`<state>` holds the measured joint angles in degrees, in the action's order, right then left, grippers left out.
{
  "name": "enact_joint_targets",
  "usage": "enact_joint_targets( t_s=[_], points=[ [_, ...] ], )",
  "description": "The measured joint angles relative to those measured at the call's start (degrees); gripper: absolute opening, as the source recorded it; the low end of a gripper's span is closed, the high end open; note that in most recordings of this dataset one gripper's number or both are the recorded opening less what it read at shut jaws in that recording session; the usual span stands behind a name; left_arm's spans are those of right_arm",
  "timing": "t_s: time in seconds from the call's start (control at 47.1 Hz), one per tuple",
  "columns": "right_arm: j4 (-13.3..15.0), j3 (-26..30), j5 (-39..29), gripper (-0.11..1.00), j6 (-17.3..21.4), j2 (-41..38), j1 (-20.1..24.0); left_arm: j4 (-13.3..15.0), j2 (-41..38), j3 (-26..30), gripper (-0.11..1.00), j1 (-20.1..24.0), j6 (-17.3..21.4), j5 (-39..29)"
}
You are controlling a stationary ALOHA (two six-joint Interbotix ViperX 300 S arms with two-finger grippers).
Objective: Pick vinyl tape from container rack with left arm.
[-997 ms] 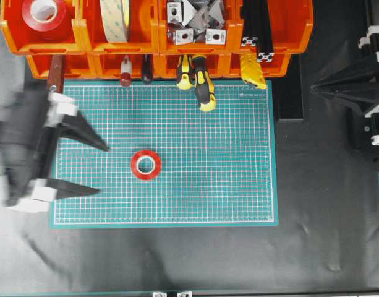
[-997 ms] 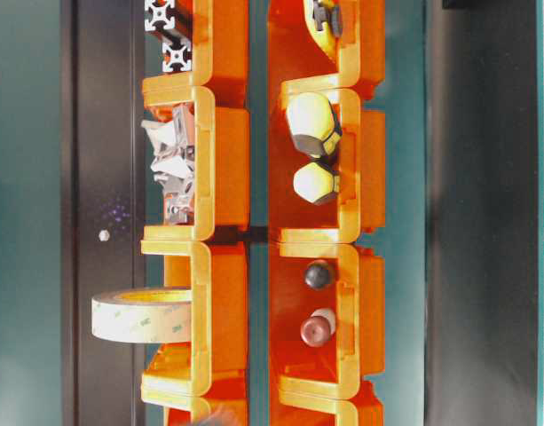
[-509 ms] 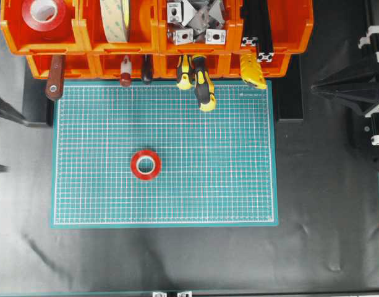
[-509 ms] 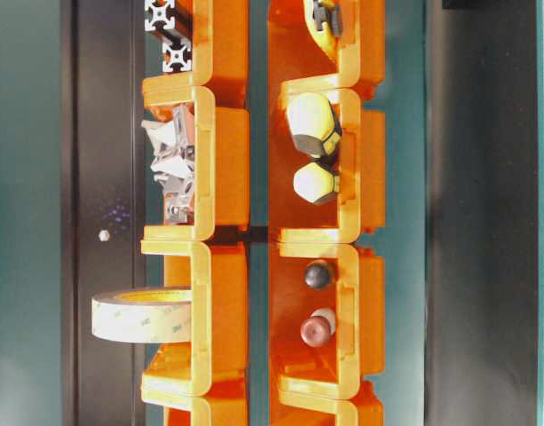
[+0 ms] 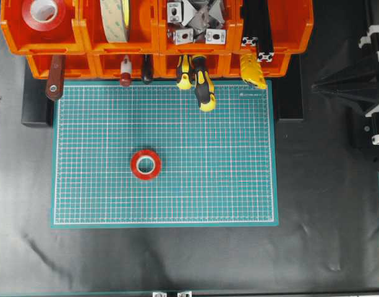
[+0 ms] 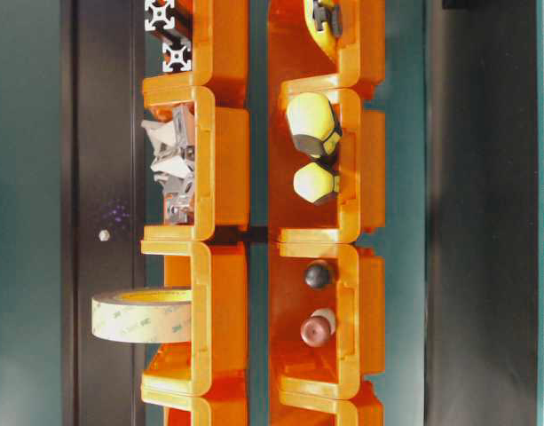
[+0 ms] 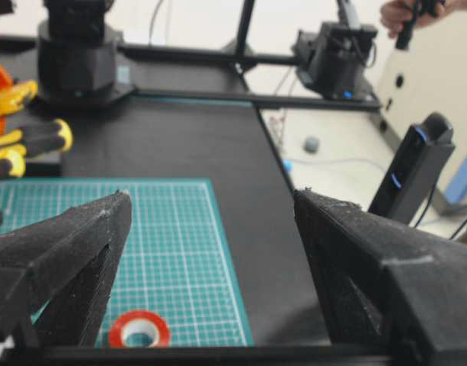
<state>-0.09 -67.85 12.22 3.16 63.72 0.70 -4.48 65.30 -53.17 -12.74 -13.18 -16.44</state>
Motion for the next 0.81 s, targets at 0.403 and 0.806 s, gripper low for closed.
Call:
enact_joint_targets(
  t_s=[0.403,0.806],
  points=[
    [-0.09,0.0,0.18,0.01,0.09,0.0,0.79,0.0,0.53,-0.26,0.81,3.78,-1.05,6.77],
    [-0.09,0.0,0.18,0.01,0.09,0.09,0.97,0.0,-0.18,-3.69,0.81,3.78,-0.97,11.16]
  ],
)
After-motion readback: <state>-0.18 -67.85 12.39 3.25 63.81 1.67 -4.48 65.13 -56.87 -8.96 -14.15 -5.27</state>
